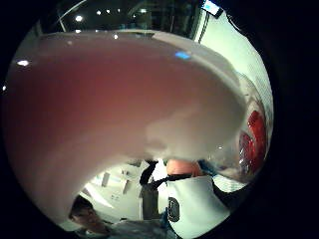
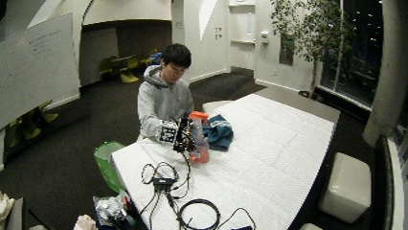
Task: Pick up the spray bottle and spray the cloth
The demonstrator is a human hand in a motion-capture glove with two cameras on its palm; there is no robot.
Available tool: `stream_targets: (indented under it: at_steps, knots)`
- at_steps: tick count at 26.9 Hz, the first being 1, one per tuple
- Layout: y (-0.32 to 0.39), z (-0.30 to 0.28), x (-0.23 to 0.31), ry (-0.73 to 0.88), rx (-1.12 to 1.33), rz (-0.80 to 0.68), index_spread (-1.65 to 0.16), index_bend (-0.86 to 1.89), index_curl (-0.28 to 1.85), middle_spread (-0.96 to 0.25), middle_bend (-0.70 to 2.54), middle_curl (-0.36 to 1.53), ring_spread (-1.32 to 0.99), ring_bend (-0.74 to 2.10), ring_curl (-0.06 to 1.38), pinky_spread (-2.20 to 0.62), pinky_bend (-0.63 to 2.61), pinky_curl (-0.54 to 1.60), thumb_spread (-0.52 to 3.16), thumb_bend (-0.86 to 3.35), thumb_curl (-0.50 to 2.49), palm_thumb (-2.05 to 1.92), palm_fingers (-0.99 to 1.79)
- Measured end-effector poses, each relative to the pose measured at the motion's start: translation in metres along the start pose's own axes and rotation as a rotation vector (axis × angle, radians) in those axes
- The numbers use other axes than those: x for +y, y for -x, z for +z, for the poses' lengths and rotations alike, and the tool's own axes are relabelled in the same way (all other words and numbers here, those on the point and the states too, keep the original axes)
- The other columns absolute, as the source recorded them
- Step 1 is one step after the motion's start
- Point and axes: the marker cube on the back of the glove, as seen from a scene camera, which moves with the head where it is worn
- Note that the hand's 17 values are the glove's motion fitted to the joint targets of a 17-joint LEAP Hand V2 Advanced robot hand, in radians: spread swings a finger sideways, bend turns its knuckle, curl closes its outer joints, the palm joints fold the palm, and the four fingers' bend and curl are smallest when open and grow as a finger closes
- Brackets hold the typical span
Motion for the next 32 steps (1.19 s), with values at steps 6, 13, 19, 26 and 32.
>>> stream_targets:
  at_steps: [6,13,19,26,32]
  knots:
    - [0.012,0.0,-0.006,0.079,-0.012,0.079,-0.17,0.19,0.21,0.06,0.41,0.35,0.09,0.53,0.27,0.22,0.39,0.29,0.85,-0.03,0.31,0.43,0.4]
    - [0.024,0.01,-0.026,0.152,-0.149,0.113,-0.19,0.3,0.27,-0.03,0.47,0.37,-0.04,0.6,0.29,0.09,0.27,0.25,0.88,0.07,0.36,0.67,1.12]
    - [0.03,0.017,-0.042,0.248,-0.152,0.072,-0.19,0.29,0.35,-0.09,0.53,0.42,-0.11,0.59,0.35,-0.01,0.28,0.3,0.8,0.14,0.43,0.89,1.25]
    - [0.031,0.022,-0.063,0.302,-0.058,-0.001,-0.19,0.31,0.4,-0.12,0.59,0.46,-0.17,0.64,0.4,-0.15,0.35,0.34,0.57,0.05,0.5,0.9,1.43]
    - [0.049,0.034,-0.071,0.512,0.056,-0.098,-0.2,0.36,0.44,-0.13,0.59,0.47,-0.2,0.68,0.42,-0.22,0.36,0.36,0.52,0.0,0.55,0.93,1.44]
